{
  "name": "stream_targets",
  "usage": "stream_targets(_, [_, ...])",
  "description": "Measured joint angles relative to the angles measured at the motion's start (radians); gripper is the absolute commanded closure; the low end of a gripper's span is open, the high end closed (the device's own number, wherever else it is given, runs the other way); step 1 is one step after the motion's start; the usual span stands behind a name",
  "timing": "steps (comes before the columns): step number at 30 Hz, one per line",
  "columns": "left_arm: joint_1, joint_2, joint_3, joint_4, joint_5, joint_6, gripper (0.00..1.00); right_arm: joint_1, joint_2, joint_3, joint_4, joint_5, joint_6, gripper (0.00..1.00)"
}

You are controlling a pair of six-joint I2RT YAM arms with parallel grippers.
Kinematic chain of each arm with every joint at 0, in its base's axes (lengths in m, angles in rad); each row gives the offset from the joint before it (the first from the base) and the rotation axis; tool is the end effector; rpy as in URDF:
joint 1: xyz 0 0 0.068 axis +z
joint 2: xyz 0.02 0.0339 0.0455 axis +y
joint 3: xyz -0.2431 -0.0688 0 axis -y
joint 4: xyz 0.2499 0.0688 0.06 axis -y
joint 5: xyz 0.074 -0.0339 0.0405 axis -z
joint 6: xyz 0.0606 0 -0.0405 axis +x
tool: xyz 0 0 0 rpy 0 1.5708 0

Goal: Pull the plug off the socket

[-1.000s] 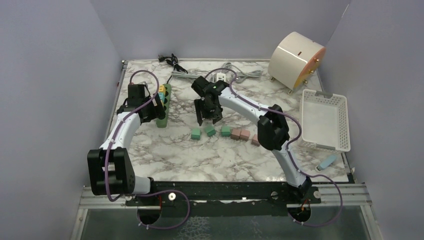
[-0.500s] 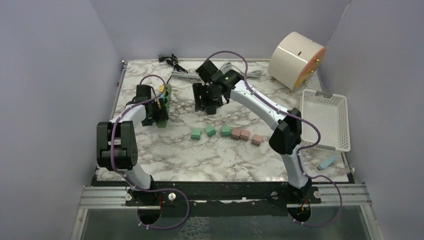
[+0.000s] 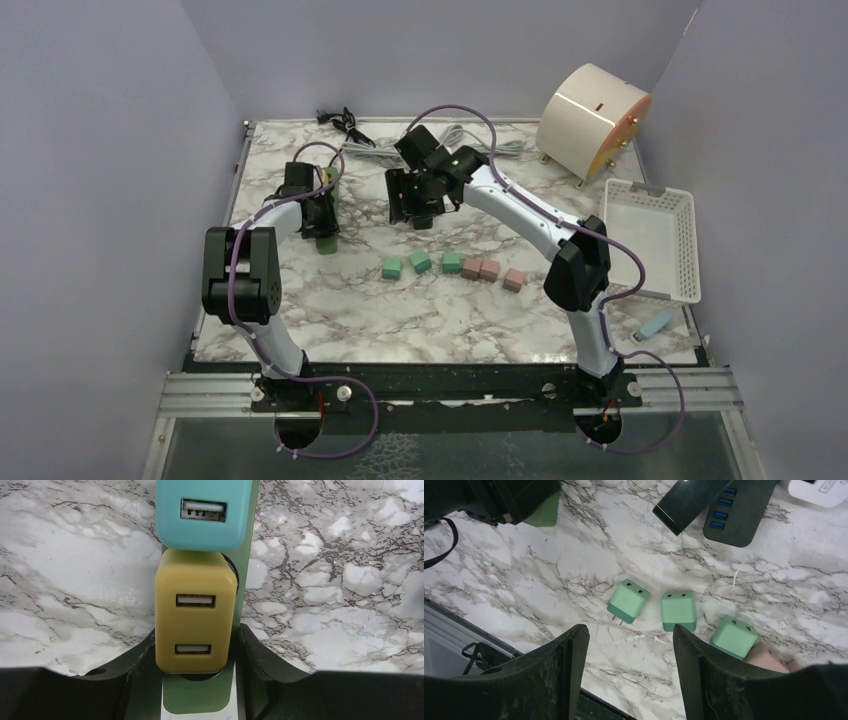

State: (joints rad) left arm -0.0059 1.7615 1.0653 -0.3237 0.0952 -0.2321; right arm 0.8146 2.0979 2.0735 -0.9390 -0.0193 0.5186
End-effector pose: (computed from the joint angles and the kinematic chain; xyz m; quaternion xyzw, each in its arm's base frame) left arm 0.3666 -0.0079 0.1235 -0.0956 0.9565 -0.0777 0.2643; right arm 0.3219 0.3430 0.2670 -0.1436 0.9433 0.1921 0.2293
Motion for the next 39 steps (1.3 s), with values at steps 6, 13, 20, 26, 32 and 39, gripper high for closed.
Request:
stream_targets(6, [-0.001, -0.095, -0.072, 0.010, 0.050, -0.005, 1.00, -0.051, -0.008, -0.095, 0.212, -0.183, -0.011, 0.33])
stream_targets(13, [0.000, -0.425, -0.165, -0.016, 0.161, -0.042, 1.00, -0.204, 0.003, -0.333, 0.719, -0.561, 0.159, 0.30])
stream_targets(20, [-0.005, -0.581, -0.188, -0.018, 0.224, -0.068, 1.00, -0.203, 0.124, -0.166, 0.980, -0.719, 0.311, 0.28])
stream_targets(26, [-0.013, -0.614, -0.194, -0.034, 0.230, -0.076, 1.00, -0.188, 0.236, 0.021, 0.930, -0.726, 0.402, 0.02])
stream_targets(32, [-0.029, -0.658, -0.194, -0.045, 0.222, -0.078, 1.00, -0.188, 0.277, 0.054, 0.814, -0.687, 0.509, 0.00])
stream_targets(39, [-0.048, -0.699, -0.194, -0.045, 0.206, -0.078, 1.00, -0.192, 0.283, 0.010, 0.815, -0.652, 0.687, 0.00])
